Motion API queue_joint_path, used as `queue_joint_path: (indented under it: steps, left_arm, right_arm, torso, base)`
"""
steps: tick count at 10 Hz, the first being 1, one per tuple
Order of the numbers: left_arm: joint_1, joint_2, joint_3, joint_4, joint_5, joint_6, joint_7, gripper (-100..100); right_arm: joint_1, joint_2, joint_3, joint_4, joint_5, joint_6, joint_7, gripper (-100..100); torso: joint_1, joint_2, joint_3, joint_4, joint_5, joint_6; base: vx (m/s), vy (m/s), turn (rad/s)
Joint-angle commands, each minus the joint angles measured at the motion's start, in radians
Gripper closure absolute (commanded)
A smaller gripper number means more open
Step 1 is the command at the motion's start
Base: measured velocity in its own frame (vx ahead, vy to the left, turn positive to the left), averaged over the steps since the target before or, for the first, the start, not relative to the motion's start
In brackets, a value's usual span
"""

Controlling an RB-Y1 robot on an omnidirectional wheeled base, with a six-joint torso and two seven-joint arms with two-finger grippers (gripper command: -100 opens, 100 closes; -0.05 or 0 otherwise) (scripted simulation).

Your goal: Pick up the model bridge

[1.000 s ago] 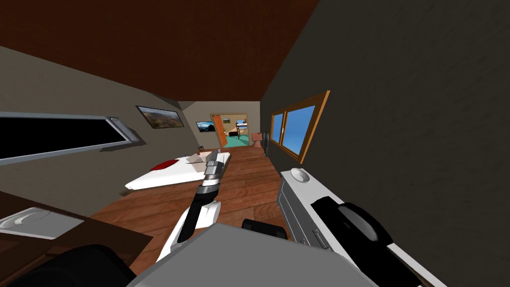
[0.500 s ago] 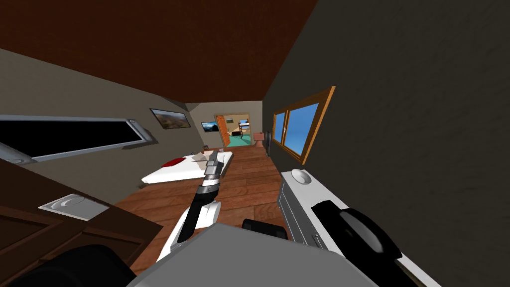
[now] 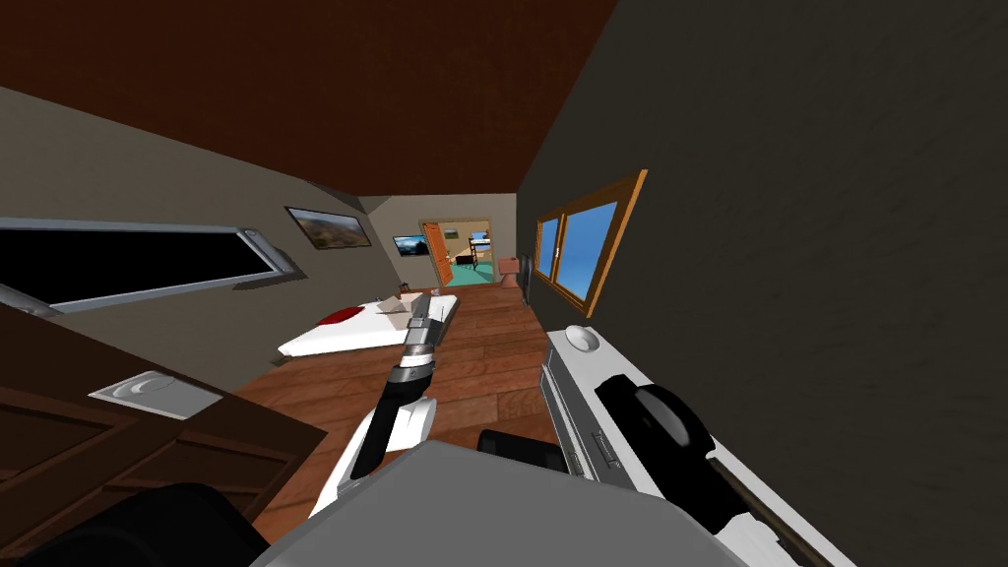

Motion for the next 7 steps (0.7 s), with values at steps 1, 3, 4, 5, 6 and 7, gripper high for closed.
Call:
queue_joint_path:
  steps: [1, 3, 4, 5, 6, 7]
  left_arm:
    - [0.0, 0.0, 0.0, 0.0, 0.0, 0.0, 0.0, 0]
    - [0.001, 0.0, 0.0, 0.0, 0.0, 0.0, 0.0, 0]
    - [0.001, 0.0, 0.0, 0.0, 0.0, 0.0, 0.0, 0]
    - [0.001, 0.0, 0.0, 0.0, 0.0, 0.0, 0.0, 0]
    - [0.001, 0.0, 0.0, 0.0, 0.0, 0.0, 0.0, 0]
    - [0.001, 0.0, 0.0, 0.0, 0.0, 0.0, 0.0, 0]
  right_arm:
    - [-0.005, 0.009, -0.003, 0.014, 0.002, -0.004, 0.001, -100]
    - [-0.005, 0.009, -0.003, 0.014, 0.002, -0.004, 0.001, -100]
    - [-0.005, 0.009, -0.003, 0.014, 0.002, -0.004, 0.001, -100]
    - [-0.005, 0.009, -0.003, 0.014, 0.002, -0.004, 0.001, -100]
    - [-0.005, 0.009, -0.003, 0.014, 0.002, -0.004, 0.001, -100]
    - [-0.007, 0.03, 0.001, 0.027, 0.003, 0.009, -0.024, -100]
  torso:
    - [0.0, 0.0, 0.0, 0.0, 0.0, 0.0]
    - [0.011, -0.014, -0.007, -0.003, 0.004, 0.002]
    - [0.012, -0.015, -0.008, -0.003, 0.004, 0.002]
    - [0.012, -0.015, -0.008, -0.003, 0.005, 0.002]
    - [0.012, -0.015, -0.008, -0.003, 0.005, 0.002]
    - [0.012, -0.015, -0.008, -0.003, 0.005, 0.002]
  base:
    - [0.055, -0.051, -0.178]
    - [-0.001, 0.002, 0.005]
    - [0.0, 0.0, 0.0]
    - [0.0, 0.0, 0.0]
    - [0.0, 0.0, 0.0]
    - [-0.007, 0.01, 0.027]
